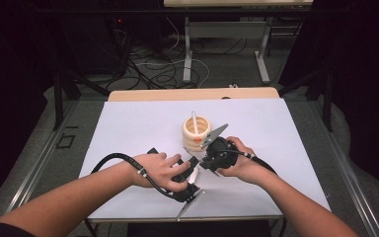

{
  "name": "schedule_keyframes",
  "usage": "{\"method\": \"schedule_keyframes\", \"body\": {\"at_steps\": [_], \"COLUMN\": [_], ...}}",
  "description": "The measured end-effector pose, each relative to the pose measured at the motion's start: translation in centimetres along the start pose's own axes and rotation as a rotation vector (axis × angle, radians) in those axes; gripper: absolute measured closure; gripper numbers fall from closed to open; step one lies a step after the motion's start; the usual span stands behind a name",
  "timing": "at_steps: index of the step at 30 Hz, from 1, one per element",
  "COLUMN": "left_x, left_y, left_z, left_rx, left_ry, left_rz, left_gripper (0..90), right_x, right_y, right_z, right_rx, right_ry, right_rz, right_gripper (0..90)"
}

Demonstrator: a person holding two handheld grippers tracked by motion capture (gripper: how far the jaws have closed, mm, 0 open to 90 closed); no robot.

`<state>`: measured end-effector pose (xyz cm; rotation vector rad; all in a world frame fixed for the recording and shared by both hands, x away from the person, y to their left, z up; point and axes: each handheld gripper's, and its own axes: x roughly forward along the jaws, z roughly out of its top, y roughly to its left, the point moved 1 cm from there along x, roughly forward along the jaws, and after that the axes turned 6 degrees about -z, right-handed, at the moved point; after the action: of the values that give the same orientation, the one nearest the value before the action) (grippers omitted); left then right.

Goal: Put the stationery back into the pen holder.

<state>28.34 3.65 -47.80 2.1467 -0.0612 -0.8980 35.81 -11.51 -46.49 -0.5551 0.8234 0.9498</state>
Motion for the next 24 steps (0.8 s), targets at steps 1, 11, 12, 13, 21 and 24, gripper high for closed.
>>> {"method": "schedule_keyframes", "body": {"at_steps": [1, 11, 12, 13, 21, 24], "left_x": [0.0, 0.1, 0.2, 0.2, 0.3, 0.4], "left_y": [0.0, 0.3, 0.2, 0.1, 0.3, 0.4], "left_z": [0.0, -1.0, -1.1, -1.2, -2.3, -2.8], "left_rx": [-0.004, -0.104, -0.112, -0.119, -0.259, -0.325], "left_ry": [-0.003, -0.032, -0.041, -0.042, -0.049, -0.056], "left_rz": [0.001, -0.025, -0.030, -0.034, -0.028, -0.021], "left_gripper": [65.1, 53.6, 52.0, 51.6, 50.5, 49.6], "right_x": [0.0, -0.2, -0.3, -0.3, -0.7, -0.8], "right_y": [0.0, -0.9, -1.0, -1.0, -1.7, -1.8], "right_z": [-0.1, -0.6, -0.7, -0.7, -1.1, -1.2], "right_rx": [0.014, 0.040, 0.042, 0.052, 0.072, 0.075], "right_ry": [0.004, -0.001, -0.004, 0.001, -0.009, -0.022], "right_rz": [-0.002, -0.013, -0.016, -0.019, -0.039, -0.041], "right_gripper": [79.6, 79.6, 79.5, 79.5, 79.5, 79.5]}}
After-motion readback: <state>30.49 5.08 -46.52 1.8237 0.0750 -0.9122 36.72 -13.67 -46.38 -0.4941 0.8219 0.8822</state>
